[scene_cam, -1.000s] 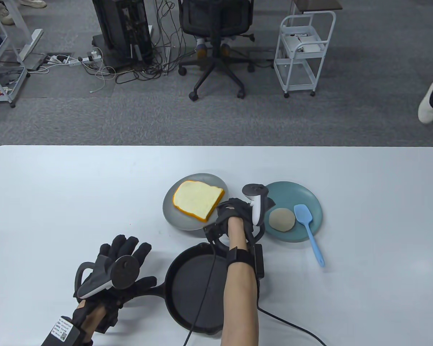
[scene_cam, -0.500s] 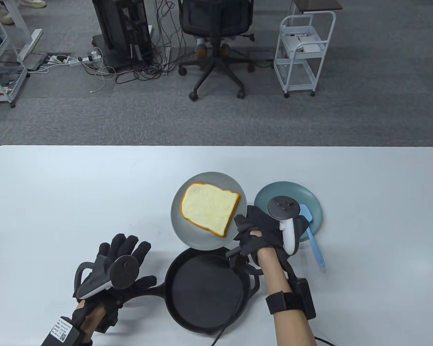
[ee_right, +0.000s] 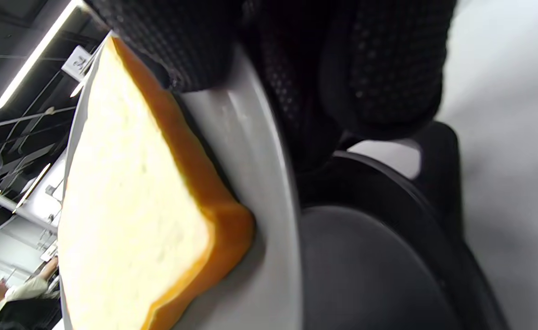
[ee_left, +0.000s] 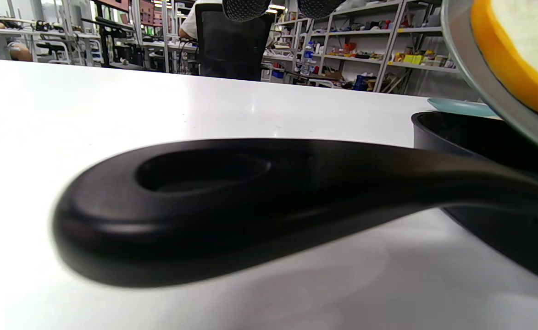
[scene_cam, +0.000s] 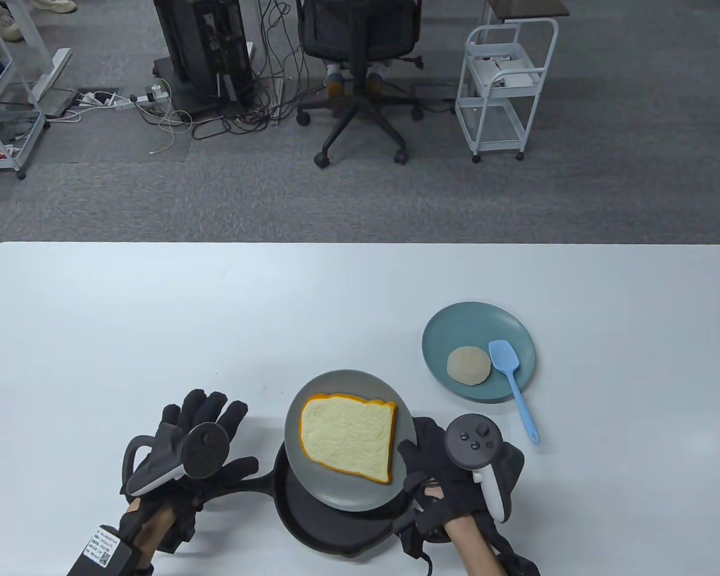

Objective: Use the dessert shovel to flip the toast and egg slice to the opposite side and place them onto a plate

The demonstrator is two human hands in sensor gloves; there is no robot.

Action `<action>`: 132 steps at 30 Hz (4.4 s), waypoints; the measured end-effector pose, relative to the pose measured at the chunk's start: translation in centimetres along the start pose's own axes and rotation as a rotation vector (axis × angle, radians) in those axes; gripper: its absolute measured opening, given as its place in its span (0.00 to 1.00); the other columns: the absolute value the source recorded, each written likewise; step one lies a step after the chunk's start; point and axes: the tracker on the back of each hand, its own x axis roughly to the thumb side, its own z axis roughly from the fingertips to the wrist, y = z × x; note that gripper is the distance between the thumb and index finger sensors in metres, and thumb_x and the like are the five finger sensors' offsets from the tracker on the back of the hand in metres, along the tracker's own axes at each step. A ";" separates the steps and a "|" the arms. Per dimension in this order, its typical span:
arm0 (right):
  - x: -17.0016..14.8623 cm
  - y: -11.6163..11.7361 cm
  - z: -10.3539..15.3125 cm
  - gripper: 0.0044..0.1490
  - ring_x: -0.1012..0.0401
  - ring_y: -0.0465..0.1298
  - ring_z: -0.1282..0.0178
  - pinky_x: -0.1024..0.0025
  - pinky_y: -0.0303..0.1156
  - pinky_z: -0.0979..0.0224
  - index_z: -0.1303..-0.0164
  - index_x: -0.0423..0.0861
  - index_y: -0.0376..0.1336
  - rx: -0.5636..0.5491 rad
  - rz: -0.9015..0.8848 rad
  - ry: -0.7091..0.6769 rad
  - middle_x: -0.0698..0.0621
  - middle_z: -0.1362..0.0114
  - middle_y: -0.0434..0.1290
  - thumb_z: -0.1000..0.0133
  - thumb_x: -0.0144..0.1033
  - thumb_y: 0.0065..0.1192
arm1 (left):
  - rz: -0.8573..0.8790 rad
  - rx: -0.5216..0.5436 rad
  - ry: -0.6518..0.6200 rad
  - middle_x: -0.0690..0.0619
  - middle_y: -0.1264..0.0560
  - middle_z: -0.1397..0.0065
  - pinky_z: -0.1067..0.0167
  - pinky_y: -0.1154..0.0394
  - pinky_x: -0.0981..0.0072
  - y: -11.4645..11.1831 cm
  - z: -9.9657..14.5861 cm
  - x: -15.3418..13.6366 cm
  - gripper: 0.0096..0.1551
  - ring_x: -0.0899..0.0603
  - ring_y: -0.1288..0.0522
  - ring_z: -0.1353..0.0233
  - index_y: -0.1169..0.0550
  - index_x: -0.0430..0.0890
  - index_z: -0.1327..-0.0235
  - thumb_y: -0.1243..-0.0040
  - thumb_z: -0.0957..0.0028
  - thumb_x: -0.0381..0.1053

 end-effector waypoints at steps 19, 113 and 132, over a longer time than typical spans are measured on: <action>1.5 0.9 3.1 0.29 0.56 0.88 0.52 0.63 0.84 0.53 0.37 0.49 0.68 -0.115 0.145 -0.263 0.51 0.41 0.80 0.50 0.36 0.69 | -0.014 0.020 0.004 0.43 0.52 0.11 0.23 0.57 0.28 -0.1 -0.1 0.2 0.62 0.27 0.57 0.14 0.50 0.55 0.18 0.62 0.68 0.81; 3.1 8.0 -19.0 0.36 0.54 0.86 0.46 0.67 0.85 0.50 0.27 0.35 0.57 0.075 -0.354 0.648 0.39 0.34 0.74 0.45 0.33 0.59 | -0.038 -0.029 -0.062 0.43 0.52 0.11 0.23 0.58 0.28 -0.9 -0.2 1.9 0.61 0.27 0.57 0.14 0.50 0.56 0.18 0.62 0.67 0.81; 6.2 7.0 -17.5 0.44 0.49 0.81 0.36 0.59 0.80 0.44 0.21 0.37 0.50 0.062 0.038 0.505 0.37 0.23 0.70 0.44 0.42 0.58 | -0.052 -0.031 -0.071 0.43 0.52 0.11 0.23 0.58 0.28 -1.0 -0.2 2.3 0.61 0.27 0.57 0.14 0.50 0.55 0.18 0.61 0.67 0.81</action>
